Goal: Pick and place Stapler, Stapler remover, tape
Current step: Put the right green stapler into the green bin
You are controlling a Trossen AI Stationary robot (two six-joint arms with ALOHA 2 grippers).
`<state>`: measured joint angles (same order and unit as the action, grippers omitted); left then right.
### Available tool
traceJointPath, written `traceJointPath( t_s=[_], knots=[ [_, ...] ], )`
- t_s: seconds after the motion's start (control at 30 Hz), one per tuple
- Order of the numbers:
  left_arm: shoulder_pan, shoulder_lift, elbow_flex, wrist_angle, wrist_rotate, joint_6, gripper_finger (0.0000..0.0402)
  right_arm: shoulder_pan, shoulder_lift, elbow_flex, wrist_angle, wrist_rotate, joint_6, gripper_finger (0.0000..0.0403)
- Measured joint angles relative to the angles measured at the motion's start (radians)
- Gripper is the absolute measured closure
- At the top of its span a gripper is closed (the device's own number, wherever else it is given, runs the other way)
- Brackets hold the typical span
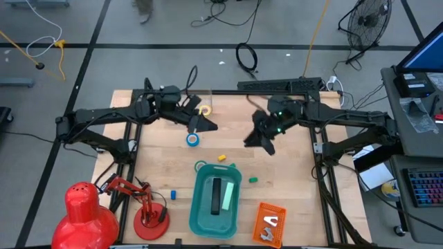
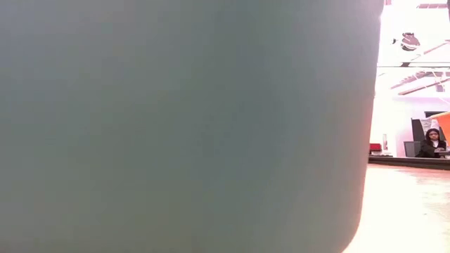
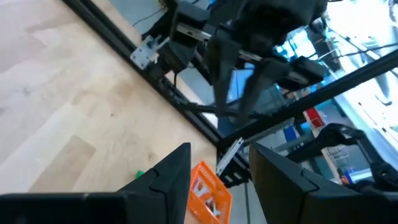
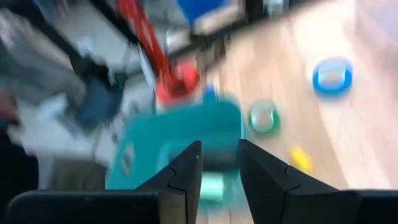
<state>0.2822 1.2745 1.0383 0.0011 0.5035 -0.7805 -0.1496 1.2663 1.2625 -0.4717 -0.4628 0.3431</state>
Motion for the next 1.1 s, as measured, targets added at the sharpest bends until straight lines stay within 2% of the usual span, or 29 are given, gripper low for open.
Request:
traceJointPath(
  t_s=[0.1, 0.23, 0.4, 0.6, 0.77, 0.87, 1.1],
  knots=[
    [-0.031, -0.014, 0.000, 0.008, -0.010, 0.000, 0.0238, 0.025, 0.003, -0.001, -0.144, -0.006, -0.063, 0.0307],
    [-0.064, -0.031, -0.001, -0.022, 0.003, 0.005, 0.0238, 0.076, 0.009, -0.055, -0.167, -0.006, -0.078, 0.0304],
    [-0.089, -0.069, 0.000, -0.069, 0.035, 0.023, 0.0238, 0.167, 0.013, -0.194, 0.001, -0.002, 0.001, 0.0282],
    [-0.166, -0.137, 0.001, -0.163, 0.035, 0.077, 0.0238, 0.264, 0.048, -0.365, 0.265, 0.025, 0.173, 0.0231],
    [-0.267, -0.182, 0.001, -0.279, -0.064, 0.133, 0.0238, 0.297, 0.091, -0.411, 0.374, 0.054, 0.278, 0.0202],
    [-0.318, -0.185, 0.001, -0.271, -0.105, 0.121, 0.0238, 0.303, 0.106, -0.412, 0.450, 0.076, 0.306, 0.0198],
    [-0.402, -0.183, 0.001, -0.288, -0.176, 0.121, 0.0238, 0.304, 0.110, -0.412, 0.369, 0.111, 0.291, 0.0206]
  ],
)
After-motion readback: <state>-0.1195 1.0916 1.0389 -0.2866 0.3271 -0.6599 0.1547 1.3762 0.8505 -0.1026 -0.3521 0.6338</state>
